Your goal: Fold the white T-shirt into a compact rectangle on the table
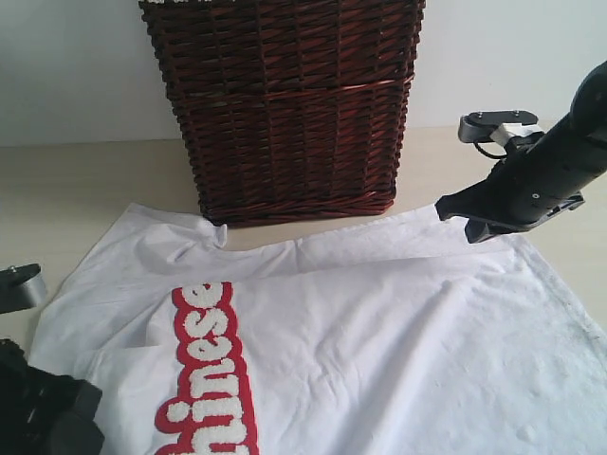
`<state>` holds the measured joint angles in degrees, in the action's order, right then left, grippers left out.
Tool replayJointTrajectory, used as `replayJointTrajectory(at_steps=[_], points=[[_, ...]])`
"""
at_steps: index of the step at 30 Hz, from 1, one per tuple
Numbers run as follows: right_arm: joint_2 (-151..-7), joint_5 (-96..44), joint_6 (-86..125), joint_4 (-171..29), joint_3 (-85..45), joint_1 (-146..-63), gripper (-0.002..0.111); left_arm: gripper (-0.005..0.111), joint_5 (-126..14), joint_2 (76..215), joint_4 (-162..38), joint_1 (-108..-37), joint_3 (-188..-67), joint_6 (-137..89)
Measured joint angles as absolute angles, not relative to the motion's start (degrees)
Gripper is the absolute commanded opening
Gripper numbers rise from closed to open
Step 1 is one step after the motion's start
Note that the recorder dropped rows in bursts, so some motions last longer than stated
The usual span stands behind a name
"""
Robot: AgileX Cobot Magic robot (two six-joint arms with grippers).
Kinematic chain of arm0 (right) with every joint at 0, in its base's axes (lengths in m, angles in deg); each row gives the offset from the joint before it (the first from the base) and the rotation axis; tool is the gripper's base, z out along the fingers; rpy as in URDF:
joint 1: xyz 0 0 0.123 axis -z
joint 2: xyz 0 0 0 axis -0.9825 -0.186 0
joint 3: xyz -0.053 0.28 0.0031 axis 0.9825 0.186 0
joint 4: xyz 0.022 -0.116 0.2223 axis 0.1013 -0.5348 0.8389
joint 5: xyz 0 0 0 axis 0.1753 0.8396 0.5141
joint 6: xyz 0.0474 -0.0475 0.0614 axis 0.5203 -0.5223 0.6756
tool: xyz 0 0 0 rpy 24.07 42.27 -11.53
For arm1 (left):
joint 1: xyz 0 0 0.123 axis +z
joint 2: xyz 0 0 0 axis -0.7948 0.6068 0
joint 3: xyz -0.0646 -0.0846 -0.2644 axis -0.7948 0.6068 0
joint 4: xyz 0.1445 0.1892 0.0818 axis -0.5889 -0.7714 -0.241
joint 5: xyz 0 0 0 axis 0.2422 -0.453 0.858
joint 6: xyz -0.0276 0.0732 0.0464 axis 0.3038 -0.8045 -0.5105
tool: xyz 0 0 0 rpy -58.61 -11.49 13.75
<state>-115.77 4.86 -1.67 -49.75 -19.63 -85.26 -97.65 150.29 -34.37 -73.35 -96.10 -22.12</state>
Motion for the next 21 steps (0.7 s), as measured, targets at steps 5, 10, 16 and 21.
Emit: replayJointTrajectory(at_steps=[5, 10, 16, 21], points=[[-115.8, 5.5, -4.3, -47.0, -19.6, -85.3, 0.000, 0.052, -90.8, 158.0, -31.5, -73.3, -96.0, -23.8], [-115.8, 5.5, -4.8, -46.6, -19.6, -85.3, 0.000, 0.052, -87.8, 164.5, -36.3, -73.3, -95.9, -21.7], [-115.8, 5.2, -4.9, -46.6, -19.6, -85.3, 0.000, 0.051, -87.4, 165.5, -28.6, -73.3, -95.9, -28.2], [-115.8, 5.0, -5.0, -46.6, -19.6, -85.3, 0.000, 0.051, -89.0, 166.9, -5.6, -73.3, -95.9, -51.0]])
